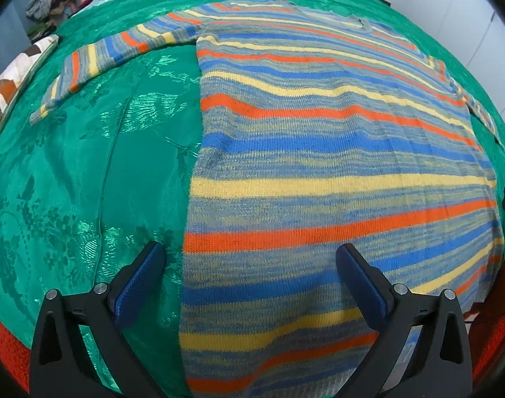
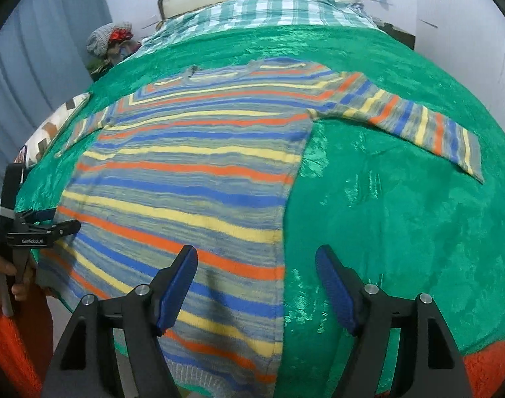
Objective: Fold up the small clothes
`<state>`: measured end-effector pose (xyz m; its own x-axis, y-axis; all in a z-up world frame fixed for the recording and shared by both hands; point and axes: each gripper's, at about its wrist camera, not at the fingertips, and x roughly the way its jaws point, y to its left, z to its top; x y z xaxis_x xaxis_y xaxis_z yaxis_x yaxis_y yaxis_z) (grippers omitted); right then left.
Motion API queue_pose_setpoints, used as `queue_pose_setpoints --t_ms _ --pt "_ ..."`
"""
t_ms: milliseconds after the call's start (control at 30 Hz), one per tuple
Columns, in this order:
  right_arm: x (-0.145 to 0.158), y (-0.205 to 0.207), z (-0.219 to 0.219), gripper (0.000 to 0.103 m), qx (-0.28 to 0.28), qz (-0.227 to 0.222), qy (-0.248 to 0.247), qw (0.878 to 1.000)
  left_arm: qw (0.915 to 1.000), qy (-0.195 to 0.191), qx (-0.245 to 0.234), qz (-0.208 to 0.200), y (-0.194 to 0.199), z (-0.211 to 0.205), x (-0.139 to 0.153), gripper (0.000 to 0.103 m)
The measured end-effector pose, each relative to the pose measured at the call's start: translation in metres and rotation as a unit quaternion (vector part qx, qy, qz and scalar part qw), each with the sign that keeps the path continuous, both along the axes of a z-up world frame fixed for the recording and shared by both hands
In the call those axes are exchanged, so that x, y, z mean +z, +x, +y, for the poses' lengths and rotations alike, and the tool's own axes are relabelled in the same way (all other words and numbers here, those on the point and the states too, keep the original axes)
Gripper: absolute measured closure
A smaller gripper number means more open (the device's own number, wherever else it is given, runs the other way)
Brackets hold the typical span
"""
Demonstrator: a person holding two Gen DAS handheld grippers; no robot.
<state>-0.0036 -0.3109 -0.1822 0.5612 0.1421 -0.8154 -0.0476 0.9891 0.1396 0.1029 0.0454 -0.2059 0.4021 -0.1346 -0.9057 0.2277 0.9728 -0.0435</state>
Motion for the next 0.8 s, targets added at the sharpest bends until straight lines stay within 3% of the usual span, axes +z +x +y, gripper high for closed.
queue_pose_setpoints --t_ms 800 --pt "0.0002 -0.0014 -0.0105 0.03 -0.022 -0.004 0.01 1.0 0.9996 0.025 -0.015 -0.003 -0.0037 -0.0088 -0.0027 0.0"
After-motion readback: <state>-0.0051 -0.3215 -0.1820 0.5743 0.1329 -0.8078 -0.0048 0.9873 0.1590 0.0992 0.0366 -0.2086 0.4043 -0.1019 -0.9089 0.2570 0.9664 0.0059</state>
